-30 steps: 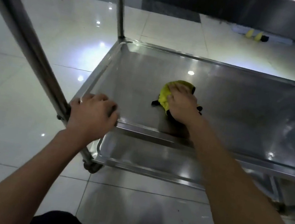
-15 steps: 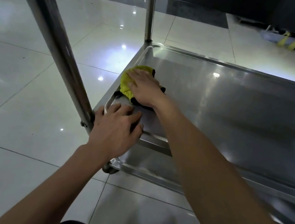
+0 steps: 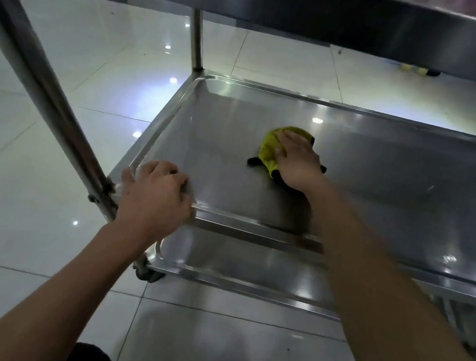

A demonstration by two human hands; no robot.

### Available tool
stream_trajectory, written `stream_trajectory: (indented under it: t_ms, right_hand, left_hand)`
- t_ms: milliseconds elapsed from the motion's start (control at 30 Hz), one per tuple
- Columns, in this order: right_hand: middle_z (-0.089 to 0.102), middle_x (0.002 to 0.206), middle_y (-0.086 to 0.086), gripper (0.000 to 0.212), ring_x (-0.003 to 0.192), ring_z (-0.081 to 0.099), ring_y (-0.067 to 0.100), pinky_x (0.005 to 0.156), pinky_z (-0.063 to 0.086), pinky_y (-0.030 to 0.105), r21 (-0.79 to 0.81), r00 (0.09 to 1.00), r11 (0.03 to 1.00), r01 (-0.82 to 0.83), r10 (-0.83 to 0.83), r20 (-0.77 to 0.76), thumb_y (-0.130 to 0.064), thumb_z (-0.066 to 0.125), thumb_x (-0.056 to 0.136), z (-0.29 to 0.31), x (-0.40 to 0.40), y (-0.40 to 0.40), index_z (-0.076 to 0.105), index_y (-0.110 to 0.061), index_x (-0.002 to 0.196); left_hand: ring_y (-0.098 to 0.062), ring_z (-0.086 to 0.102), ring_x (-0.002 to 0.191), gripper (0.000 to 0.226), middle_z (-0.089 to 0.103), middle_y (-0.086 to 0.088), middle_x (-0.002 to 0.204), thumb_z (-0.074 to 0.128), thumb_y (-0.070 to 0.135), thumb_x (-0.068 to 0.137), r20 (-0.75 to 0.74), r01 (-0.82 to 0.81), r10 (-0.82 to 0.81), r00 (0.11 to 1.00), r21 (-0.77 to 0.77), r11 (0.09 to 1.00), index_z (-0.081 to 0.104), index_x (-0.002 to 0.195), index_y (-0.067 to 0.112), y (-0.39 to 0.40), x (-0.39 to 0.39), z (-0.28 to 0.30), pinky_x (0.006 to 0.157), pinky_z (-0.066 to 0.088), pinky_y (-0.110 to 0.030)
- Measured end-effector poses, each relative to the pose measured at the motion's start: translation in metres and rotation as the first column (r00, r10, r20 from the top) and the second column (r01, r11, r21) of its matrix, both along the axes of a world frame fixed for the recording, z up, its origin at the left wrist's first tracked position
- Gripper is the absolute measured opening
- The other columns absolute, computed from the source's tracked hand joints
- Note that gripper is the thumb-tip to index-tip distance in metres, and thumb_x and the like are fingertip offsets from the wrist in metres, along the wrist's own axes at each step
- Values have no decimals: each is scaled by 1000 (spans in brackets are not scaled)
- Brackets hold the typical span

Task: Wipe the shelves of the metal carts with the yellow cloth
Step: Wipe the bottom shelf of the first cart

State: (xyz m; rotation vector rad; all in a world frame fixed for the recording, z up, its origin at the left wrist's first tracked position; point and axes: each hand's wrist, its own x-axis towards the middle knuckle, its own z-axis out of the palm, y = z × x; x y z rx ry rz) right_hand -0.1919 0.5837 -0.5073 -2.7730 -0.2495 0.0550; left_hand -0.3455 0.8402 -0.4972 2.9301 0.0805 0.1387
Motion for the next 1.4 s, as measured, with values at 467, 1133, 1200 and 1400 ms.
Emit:
stream_trajectory:
  t_ms: [467, 1133, 1200, 1400]
  right_hand:
    - [33, 158, 6, 47, 143, 30, 29, 118, 22, 39, -12, 988, 990, 137, -136, 73, -23, 38, 105, 3, -99, -153, 35, -19, 151]
    - [30, 159, 2, 46, 145, 26, 25, 119, 20, 40, -82, 955, 953, 293, -286, 82, -28, 38, 105, 9, -165, -96, 37, -23, 151]
    - [30, 159, 3, 46, 145, 26, 24, 119, 17, 37, -126, 959, 953, 277, -267, 93, -27, 37, 106, 9, -165, -95, 36, -21, 151]
    - [33, 157, 3, 46, 143, 28, 25, 117, 20, 37, -123, 956, 956, 268, -248, 155, -29, 37, 105, 3, -163, -100, 38, -22, 150]
  left_hand:
    - [-22, 43, 121, 37, 51, 9, 123, 59, 63, 85, 34, 465, -464, 885, -50, 884, 63, 113, 38, -176, -8, -7, 107, 33, -54]
    - [-28, 47, 119, 41, 53, 1, 119, 63, 61, 84, 98, 495, -491, 865, -15, 869, 68, 113, 32, -164, -1, -16, 107, 31, -63]
    - [-28, 47, 119, 41, 53, 1, 119, 63, 61, 84, 117, 493, -489, 864, -1, 870, 67, 113, 33, -163, -2, -18, 108, 30, -63]
    - [-24, 51, 120, 39, 56, 4, 119, 67, 61, 80, 165, 507, -492, 855, -62, 860, 69, 108, 35, -158, 4, -20, 105, 32, -60]
